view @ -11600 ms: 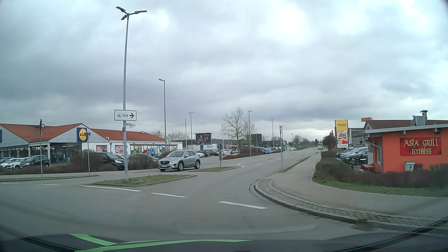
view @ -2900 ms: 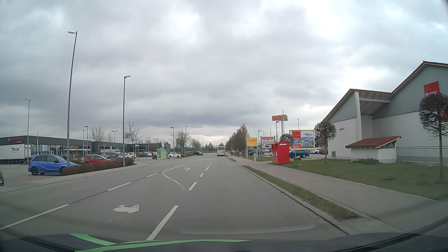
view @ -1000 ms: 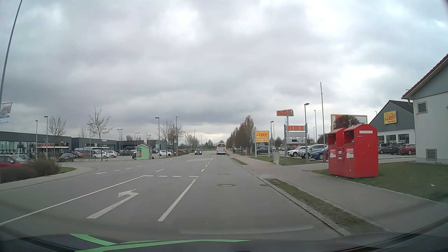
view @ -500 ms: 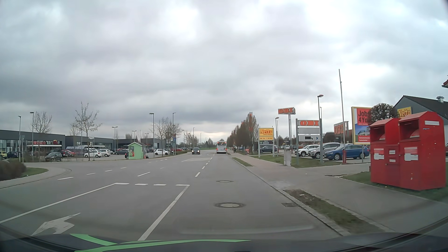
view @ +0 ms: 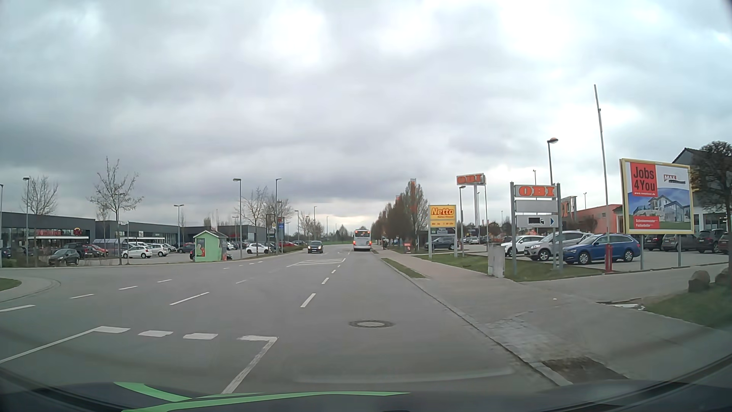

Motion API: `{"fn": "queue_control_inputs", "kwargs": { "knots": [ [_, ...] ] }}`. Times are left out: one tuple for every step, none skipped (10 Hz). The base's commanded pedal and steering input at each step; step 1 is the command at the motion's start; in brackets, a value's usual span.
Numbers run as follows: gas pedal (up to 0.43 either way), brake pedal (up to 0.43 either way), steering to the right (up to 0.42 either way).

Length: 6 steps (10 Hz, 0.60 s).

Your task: Follow the waypoints while adhering to traffic rules and regulations

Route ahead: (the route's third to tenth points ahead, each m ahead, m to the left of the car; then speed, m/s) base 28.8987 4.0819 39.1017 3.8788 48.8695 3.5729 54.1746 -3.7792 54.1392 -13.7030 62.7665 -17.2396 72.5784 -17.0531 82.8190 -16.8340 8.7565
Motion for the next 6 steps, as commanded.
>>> {"fn": "queue_control_inputs", "kwargs": {
  "knots": [
    [0.0,0.0,-0.001],
    [0.0,0.0,-0.001],
    [0.0,0.0,-0.001],
    [0.0,0.0,-0.001],
    [0.0,0.0,-0.001],
    [0.0,0.0,-0.001]
  ]
}}
